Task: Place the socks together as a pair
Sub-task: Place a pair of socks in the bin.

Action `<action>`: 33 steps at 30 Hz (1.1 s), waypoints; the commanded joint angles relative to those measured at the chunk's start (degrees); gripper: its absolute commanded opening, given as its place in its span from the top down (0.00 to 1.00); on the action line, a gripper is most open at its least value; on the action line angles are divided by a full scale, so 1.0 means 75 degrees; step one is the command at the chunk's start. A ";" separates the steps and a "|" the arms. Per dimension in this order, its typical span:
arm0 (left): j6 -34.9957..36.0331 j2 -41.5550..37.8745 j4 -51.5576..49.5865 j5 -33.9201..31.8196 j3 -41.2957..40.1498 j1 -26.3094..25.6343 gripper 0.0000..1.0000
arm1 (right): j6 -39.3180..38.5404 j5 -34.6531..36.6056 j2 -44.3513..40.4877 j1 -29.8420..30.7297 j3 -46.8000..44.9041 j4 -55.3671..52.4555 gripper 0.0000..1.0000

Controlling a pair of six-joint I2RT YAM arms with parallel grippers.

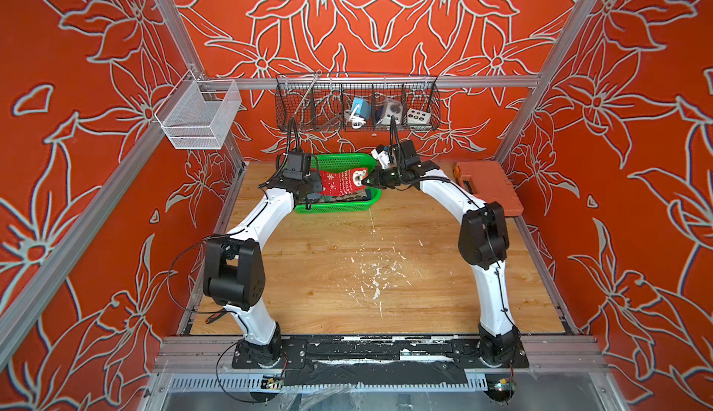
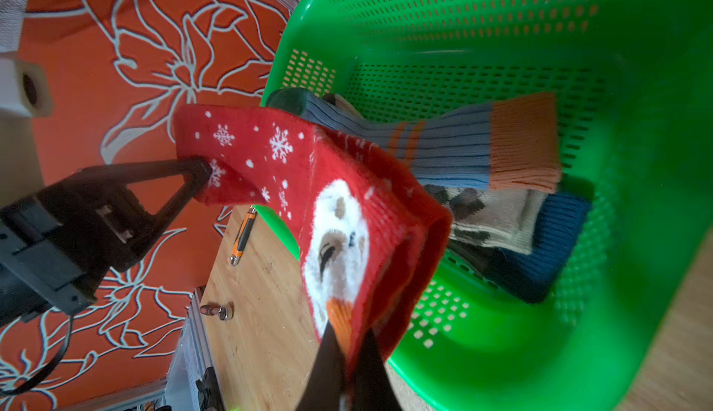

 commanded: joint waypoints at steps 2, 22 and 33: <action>0.0383 0.0157 0.0202 -0.1050 0.0040 0.0107 1.00 | 0.0157 0.0120 0.0615 0.0102 0.0631 -0.0042 1.00; 0.0476 -0.2792 0.3834 -0.1711 -0.3602 0.0119 0.39 | -0.1090 0.2265 -0.2852 0.0057 -0.2224 0.0213 0.21; 0.0927 -0.7215 0.6100 -0.2185 -0.8256 0.0119 0.19 | -0.2282 0.5662 -0.7513 -0.1352 -0.7054 0.0422 0.11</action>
